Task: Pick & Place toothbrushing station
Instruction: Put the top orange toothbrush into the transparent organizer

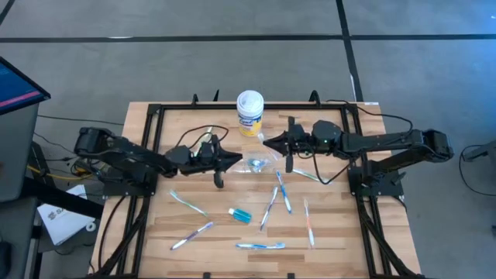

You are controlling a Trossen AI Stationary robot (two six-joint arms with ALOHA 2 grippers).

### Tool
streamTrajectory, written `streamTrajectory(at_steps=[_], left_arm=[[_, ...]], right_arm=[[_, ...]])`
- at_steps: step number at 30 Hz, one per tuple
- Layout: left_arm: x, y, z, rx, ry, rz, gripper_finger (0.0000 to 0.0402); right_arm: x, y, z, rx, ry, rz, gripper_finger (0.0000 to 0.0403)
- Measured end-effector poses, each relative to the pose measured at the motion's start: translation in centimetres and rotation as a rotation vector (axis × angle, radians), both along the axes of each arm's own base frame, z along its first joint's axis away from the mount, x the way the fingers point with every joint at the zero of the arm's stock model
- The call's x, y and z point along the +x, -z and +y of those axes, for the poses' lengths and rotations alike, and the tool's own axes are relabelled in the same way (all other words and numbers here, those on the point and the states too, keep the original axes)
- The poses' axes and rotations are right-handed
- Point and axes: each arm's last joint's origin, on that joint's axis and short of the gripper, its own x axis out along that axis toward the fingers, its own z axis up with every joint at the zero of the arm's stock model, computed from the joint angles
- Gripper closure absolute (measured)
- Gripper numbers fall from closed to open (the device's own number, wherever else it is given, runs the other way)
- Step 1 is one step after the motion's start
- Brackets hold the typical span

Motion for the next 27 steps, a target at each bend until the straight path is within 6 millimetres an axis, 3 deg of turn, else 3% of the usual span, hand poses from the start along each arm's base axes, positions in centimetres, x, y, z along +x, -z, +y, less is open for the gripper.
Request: streamTrajectory(at_steps=[6,11,19,27], left_arm=[[3.0,-0.7,0.7,-0.003,-0.030,-0.024,0.0371],[4.9,-1.3,0.7,0.019,-0.034,-0.042,0.0342],[5.4,-1.6,1.3,0.026,-0.051,-0.048,0.0279],[5.5,-1.5,1.7,0.026,-0.064,-0.046,0.0261]], right_arm=[[0.0,0.0,0.3,-0.011,-0.012,0.000,0.0403],[0.0,0.0,0.3,-0.011,-0.012,0.001,0.0403],[0.0,0.0,0.3,-0.019,-0.013,0.003,0.0403],[0.0,0.0,0.3,-0.021,-0.013,0.002,0.0403]])
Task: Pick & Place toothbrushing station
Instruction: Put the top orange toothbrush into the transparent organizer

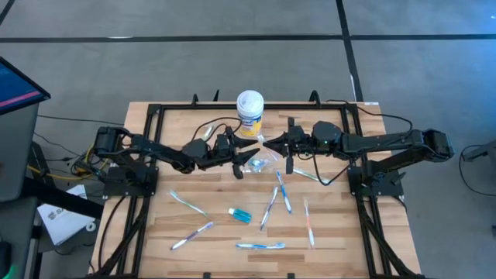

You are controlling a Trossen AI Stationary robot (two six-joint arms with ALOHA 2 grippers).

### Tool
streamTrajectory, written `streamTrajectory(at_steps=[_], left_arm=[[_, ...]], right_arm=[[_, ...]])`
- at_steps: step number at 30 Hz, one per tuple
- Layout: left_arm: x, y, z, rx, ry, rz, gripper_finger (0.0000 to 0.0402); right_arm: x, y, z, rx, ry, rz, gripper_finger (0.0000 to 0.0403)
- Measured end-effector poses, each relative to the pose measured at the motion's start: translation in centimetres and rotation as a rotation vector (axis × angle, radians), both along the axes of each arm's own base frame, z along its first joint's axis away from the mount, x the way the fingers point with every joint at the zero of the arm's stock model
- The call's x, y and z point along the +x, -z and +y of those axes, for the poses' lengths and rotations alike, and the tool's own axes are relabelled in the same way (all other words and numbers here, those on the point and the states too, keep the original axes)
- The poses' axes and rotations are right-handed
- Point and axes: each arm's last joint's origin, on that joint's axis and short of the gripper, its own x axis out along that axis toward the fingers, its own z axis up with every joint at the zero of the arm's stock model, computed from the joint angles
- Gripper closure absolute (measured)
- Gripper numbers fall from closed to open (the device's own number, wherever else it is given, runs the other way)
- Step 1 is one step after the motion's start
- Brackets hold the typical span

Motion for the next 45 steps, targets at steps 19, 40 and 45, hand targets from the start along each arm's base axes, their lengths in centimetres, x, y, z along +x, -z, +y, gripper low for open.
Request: streamTrajectory(at_steps=[19,40,45], left_arm=[[2.4,-0.1,0.2,-0.002,0.000,-0.010,0.0261],[3.1,0.5,0.2,-0.003,0.000,0.004,0.0294],[3.1,0.5,0.2,-0.002,0.001,0.005,0.0349]], right_arm=[[0.0,0.0,0.0,-0.016,-0.001,0.000,0.0403],[0.0,0.1,0.0,-0.015,-0.001,0.009,0.0403],[0.0,0.1,0.0,-0.015,-0.001,0.009,0.0403]])
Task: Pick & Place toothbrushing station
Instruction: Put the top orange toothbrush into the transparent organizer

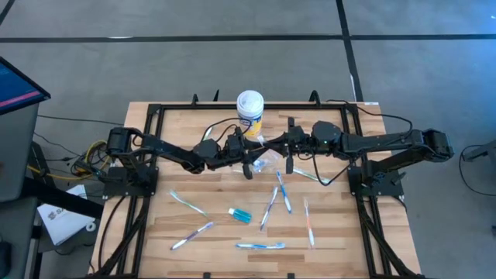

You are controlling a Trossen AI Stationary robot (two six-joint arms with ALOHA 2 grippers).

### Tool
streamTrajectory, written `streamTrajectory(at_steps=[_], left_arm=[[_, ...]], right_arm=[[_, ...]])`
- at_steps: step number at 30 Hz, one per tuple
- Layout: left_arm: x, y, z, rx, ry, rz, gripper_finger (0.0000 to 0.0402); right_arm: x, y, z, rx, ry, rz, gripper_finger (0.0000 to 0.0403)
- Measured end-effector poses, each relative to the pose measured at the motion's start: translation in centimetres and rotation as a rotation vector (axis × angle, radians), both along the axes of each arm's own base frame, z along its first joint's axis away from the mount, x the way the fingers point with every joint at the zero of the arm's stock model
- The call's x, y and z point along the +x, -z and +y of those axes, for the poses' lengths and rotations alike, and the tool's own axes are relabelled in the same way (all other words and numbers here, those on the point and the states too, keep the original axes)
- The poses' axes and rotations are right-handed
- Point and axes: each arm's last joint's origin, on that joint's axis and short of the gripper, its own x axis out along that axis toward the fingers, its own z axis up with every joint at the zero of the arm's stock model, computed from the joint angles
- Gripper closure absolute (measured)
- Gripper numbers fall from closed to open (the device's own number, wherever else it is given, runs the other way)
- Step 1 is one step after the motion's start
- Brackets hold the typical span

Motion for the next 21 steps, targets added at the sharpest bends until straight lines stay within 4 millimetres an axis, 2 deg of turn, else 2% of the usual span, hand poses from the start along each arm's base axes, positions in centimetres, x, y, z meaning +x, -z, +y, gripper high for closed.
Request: streamTrajectory(at_steps=[4,17,21], left_arm=[[0.0,0.0,-0.1,0.007,0.028,0.003,0.0387],[0.0,0.4,0.0,0.004,0.037,0.040,0.0388],[0.1,0.5,0.0,0.003,0.039,0.052,0.0388]], right_arm=[[0.2,0.2,0.0,0.000,-0.001,0.007,0.0403],[0.8,1.0,-0.1,0.002,0.000,0.033,0.0403],[0.8,1.1,-0.1,0.003,0.000,0.039,0.0390]])
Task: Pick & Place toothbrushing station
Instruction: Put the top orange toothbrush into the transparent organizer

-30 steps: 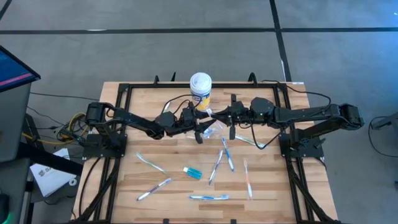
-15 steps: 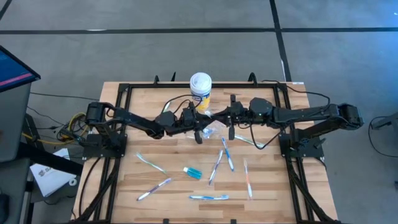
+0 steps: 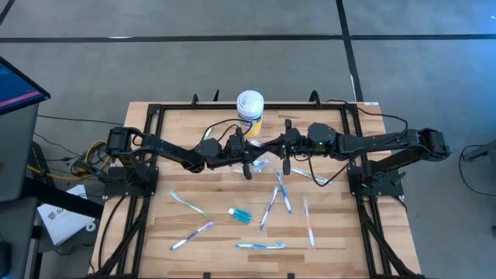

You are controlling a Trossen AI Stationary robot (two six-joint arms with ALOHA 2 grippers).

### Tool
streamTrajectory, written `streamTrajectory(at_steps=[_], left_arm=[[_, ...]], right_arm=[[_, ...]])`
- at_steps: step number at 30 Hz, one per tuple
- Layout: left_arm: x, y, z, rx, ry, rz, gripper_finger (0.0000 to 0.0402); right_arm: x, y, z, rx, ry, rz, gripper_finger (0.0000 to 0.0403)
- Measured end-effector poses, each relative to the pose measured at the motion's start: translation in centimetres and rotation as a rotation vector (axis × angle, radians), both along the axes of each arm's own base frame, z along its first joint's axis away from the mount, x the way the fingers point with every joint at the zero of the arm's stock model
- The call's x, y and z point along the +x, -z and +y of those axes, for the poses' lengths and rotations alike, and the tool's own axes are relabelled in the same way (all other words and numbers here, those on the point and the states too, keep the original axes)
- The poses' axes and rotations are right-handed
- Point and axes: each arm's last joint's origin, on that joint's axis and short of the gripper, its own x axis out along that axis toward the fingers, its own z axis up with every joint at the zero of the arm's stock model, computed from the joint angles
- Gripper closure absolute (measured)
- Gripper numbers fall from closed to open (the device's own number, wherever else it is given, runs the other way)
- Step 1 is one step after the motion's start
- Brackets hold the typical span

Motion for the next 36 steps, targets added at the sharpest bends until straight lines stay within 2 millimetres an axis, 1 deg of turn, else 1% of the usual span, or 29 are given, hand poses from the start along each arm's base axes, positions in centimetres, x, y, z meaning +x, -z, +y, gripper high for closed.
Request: streamTrajectory(at_steps=[6,10,14,17,23,28,36], left_arm=[[0.1,0.4,0.0,-0.002,0.001,0.044,0.0388],[0.1,0.5,0.0,-0.002,0.001,0.050,0.0388],[-0.1,0.3,0.0,-0.003,0.000,0.089,0.0388],[-0.5,-0.3,0.0,-0.006,-0.008,0.131,0.0388],[-2.1,-2.0,0.0,-0.012,-0.044,0.247,0.0388],[-3.8,-2.9,0.1,-0.013,-0.087,0.372,0.0388],[-6.3,-4.5,0.1,-0.033,-0.122,0.466,0.0388]], right_arm=[[0.0,0.2,0.0,0.000,0.000,0.018,0.0339],[-0.4,0.0,0.0,-0.021,-0.004,0.039,0.0308],[-1.3,-0.4,0.1,-0.022,-0.005,0.059,0.0284],[-2.0,-0.8,0.2,-0.022,-0.004,0.054,0.0273],[-2.9,-1.0,0.2,-0.019,-0.005,0.086,0.0267],[-2.9,-0.9,0.2,-0.017,-0.005,0.104,0.0276],[-3.0,-0.6,0.3,-0.015,-0.006,0.131,0.0284]])
